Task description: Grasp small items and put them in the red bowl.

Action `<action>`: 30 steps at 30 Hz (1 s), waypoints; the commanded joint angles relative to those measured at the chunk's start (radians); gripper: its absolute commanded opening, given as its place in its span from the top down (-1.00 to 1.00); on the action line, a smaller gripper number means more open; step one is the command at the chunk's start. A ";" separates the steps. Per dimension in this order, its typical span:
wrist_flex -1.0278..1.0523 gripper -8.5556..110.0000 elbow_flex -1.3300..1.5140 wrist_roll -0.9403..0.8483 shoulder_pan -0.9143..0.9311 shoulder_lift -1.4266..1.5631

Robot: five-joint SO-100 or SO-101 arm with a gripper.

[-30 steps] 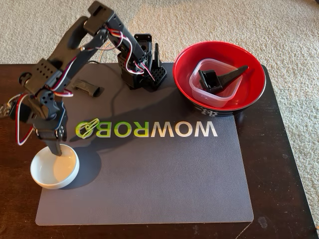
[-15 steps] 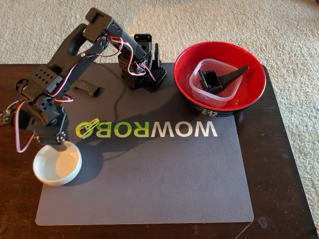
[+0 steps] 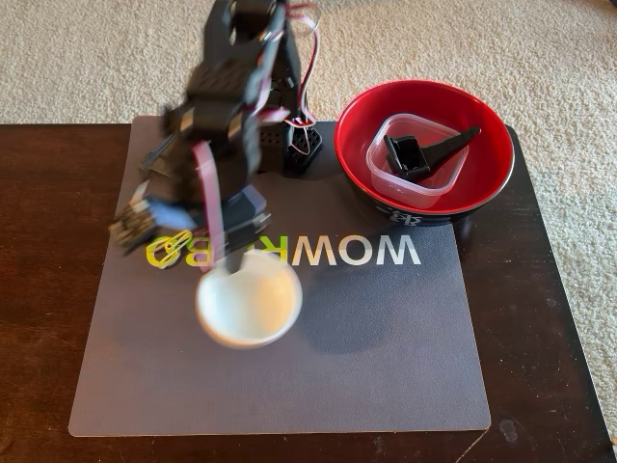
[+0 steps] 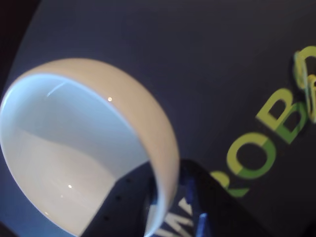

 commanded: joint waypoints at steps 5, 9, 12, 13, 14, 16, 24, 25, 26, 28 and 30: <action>0.014 0.85 0.213 0.035 -0.318 0.422; 0.031 0.85 0.229 0.063 -0.393 0.437; 0.034 0.85 0.247 0.106 -0.491 0.474; 0.043 0.85 0.244 0.112 -0.529 0.494; 0.055 0.85 0.236 0.120 -0.569 0.512; 0.098 0.85 0.204 0.132 -0.655 0.528; 0.229 0.85 0.222 0.190 -0.937 0.509; 0.229 0.85 0.253 0.189 -0.969 0.515; 0.221 0.85 0.287 0.190 -0.996 0.523; 0.218 0.85 0.336 0.192 -1.034 0.525; 0.207 0.85 0.387 0.189 -1.054 0.531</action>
